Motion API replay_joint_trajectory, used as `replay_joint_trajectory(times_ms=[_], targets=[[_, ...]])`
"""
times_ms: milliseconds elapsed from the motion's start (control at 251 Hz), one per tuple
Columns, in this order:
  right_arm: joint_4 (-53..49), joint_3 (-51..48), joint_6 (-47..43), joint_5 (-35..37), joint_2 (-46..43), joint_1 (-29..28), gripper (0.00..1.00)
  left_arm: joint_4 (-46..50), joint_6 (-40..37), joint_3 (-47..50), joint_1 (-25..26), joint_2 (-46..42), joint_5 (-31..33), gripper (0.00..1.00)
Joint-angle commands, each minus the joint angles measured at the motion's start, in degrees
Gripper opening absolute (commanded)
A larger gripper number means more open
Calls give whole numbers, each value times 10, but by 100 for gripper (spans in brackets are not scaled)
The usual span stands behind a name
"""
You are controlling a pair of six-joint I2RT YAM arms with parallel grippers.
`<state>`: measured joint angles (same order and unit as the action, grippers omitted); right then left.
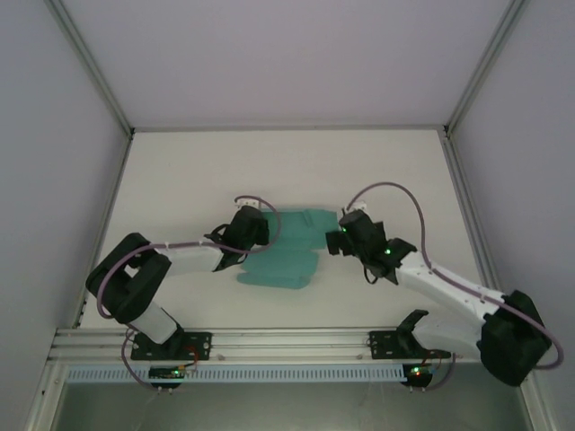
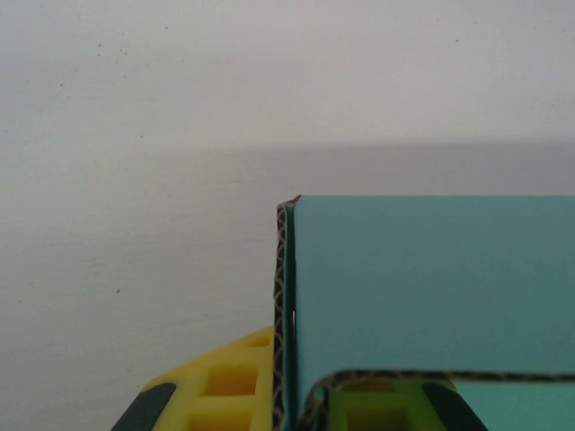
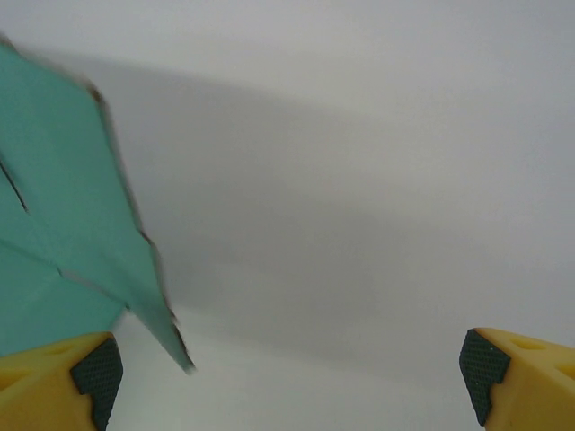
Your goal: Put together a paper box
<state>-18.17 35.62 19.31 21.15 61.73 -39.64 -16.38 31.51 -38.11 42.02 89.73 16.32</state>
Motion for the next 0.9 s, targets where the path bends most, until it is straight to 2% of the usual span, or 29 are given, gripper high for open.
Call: replay_joint_trajectory(times_ms=[0, 140, 271, 455, 690, 894], targets=[[-19, -38, 25, -61, -27, 13, 99, 41, 7, -14, -2, -15, -3, 0], [26, -56, 22, -103, -25, 31, 99, 37, 7, -10, -2, -20, -18, 0], [63, -51, 16, -105, 16, 36, 99, 31, 7, -7, -2, -22, -32, 0], [119, -14, -3, -122, 81, 37, 99, 31, 3, -8, -2, -19, -47, 0], [144, 43, -26, -128, 146, 34, 99, 16, -11, 2, -2, -18, -63, 0], [186, 71, -31, -130, 217, 17, 99, 18, 7, 1, -2, -17, -68, 0]])
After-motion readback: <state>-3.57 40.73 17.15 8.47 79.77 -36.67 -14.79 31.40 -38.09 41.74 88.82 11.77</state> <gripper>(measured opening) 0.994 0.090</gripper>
